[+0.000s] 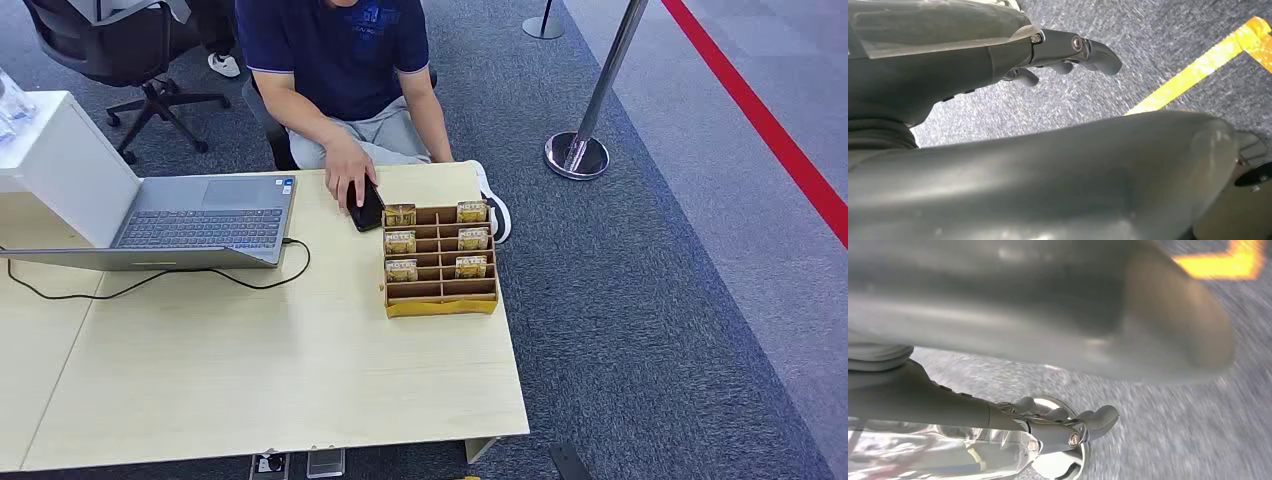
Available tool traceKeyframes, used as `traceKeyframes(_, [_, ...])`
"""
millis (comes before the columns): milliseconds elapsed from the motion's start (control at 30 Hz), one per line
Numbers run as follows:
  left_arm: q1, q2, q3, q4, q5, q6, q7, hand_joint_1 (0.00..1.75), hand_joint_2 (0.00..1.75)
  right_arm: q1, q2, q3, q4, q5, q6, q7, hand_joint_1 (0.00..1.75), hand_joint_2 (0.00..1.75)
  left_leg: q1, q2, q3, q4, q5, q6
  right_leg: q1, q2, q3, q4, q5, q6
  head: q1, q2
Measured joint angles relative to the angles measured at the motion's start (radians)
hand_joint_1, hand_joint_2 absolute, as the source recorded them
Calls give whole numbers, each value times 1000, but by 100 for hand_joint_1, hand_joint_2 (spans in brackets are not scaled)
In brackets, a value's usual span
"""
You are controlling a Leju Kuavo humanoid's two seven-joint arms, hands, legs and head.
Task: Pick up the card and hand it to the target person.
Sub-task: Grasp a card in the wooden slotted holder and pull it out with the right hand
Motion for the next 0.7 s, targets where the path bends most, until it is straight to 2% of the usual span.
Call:
traceKeyframes(133, [0,0,-1,0,2,0,0,0,0,-1,-3,-7,0,-5,-5,-8,0,0,0,0,0,0,0,0,0,0,0,0,0,0,0,0])
traceKeyframes(200, [-1,2,-3,2,8,0,0,0,0,-7,-10,-28,-2,-18,-18,-38,0,0,0,0,0,0,0,0,0,0,0,0,0,0,0,0])
traceKeyframes(467, [12,9,-6,14,62,0,32,0,0,-49,-47,-154,-48,-64,-94,-257,0,0,0,0,0,0,0,0,0,0,0,0,0,0,-1,0])
traceKeyframes(600, [18,14,-6,21,88,0,66,0,0,-66,-52,-222,-107,-55,-114,-346,0,175,0,0,0,0,0,0,0,0,0,0,0,0,0,0])
traceKeyframes(700, [21,18,-5,25,106,3,89,0,0,-67,-45,-272,-189,-15,-115,-396,0,175,0,0,0,0,0,0,0,0,0,0,0,0,-1,0])
